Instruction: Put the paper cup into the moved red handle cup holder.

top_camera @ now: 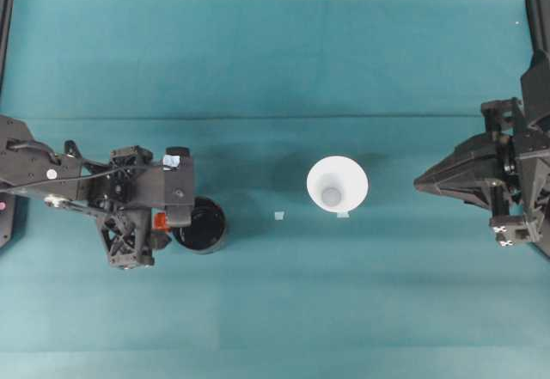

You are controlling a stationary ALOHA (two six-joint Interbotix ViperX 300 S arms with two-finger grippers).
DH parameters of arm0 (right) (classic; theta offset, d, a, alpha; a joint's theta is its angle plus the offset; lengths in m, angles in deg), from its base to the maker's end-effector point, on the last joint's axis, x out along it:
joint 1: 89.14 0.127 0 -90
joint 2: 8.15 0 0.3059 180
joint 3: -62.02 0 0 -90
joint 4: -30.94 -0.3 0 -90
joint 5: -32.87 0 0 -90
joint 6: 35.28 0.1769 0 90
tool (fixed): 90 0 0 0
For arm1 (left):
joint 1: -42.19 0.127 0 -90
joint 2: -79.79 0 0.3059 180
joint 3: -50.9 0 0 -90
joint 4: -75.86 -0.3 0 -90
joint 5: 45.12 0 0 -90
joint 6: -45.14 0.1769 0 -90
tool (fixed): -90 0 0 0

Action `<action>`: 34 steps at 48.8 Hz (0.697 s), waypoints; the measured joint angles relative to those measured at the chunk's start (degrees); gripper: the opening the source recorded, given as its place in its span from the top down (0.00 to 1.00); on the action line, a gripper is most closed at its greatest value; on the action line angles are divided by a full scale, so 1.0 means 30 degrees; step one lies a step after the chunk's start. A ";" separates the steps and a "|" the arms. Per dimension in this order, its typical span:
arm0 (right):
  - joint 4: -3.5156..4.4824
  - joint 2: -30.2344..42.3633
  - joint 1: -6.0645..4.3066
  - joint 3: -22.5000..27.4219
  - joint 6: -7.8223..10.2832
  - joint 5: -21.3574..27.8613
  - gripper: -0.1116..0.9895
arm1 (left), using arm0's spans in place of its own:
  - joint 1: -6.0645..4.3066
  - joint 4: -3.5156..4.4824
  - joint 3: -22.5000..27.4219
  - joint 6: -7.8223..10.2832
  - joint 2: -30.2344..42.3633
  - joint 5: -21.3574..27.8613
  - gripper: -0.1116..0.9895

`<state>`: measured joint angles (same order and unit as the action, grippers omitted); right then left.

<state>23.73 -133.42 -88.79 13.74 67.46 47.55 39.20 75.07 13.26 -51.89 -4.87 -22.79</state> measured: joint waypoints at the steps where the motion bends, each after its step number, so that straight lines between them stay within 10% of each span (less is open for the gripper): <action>1: -0.0029 0.0000 0.0000 0.0000 0.0000 0.0000 0.98 | 0.0000 0.0000 0.0000 0.0000 0.0000 0.0000 0.40; 6: 0.0000 0.0000 0.0000 0.0000 0.0000 0.0000 0.98 | -0.0029 0.0000 0.0000 -0.0029 -0.0029 -0.0029 0.64; 34: 0.0000 0.0000 0.0000 0.0000 0.0000 0.0000 0.98 | -0.0146 -0.0029 0.2842 0.0146 0.0000 0.0117 0.64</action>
<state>23.73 -133.42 -88.79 13.74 67.46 47.55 38.76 74.98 21.79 -51.45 -4.87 -22.44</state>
